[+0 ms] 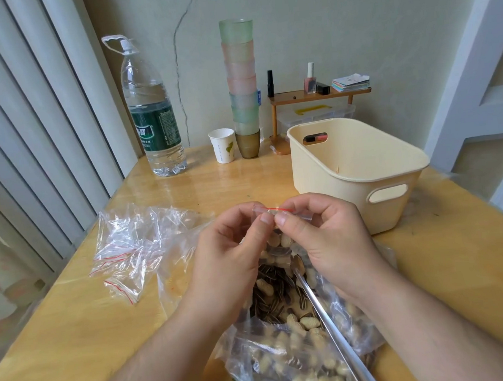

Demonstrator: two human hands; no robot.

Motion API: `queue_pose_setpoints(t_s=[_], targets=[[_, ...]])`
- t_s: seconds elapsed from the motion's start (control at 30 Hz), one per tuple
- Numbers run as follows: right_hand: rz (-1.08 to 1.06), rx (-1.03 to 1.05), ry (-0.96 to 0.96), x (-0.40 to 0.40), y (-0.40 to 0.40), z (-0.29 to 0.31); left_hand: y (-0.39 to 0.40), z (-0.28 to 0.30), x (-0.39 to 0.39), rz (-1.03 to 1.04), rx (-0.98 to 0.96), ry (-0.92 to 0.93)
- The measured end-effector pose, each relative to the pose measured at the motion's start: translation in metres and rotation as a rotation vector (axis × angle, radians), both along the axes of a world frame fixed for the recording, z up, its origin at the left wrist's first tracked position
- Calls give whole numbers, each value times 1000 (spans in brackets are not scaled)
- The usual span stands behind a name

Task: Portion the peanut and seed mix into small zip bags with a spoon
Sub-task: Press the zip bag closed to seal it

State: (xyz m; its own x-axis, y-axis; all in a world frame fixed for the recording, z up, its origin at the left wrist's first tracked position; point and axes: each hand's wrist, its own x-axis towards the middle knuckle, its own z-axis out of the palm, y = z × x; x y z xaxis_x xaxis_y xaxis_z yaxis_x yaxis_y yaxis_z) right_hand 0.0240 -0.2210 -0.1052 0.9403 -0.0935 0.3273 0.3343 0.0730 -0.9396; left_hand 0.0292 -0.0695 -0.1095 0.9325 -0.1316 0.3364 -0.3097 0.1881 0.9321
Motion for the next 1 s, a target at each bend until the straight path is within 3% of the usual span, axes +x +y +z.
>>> queue_pose_setpoints(t_s=[0.13,0.5,0.73,1.0], targets=[[13,-68,1,1,0,-1,-1,-2,1,19,5,-3],[23,53,73,-1,2,3,1,3,2,88,-39,5],[2,0,70,2,-2,-1,3,7,2,130,-63,83],[-2,-23,56,-1,-1,2,2,6,0,81,-42,71]])
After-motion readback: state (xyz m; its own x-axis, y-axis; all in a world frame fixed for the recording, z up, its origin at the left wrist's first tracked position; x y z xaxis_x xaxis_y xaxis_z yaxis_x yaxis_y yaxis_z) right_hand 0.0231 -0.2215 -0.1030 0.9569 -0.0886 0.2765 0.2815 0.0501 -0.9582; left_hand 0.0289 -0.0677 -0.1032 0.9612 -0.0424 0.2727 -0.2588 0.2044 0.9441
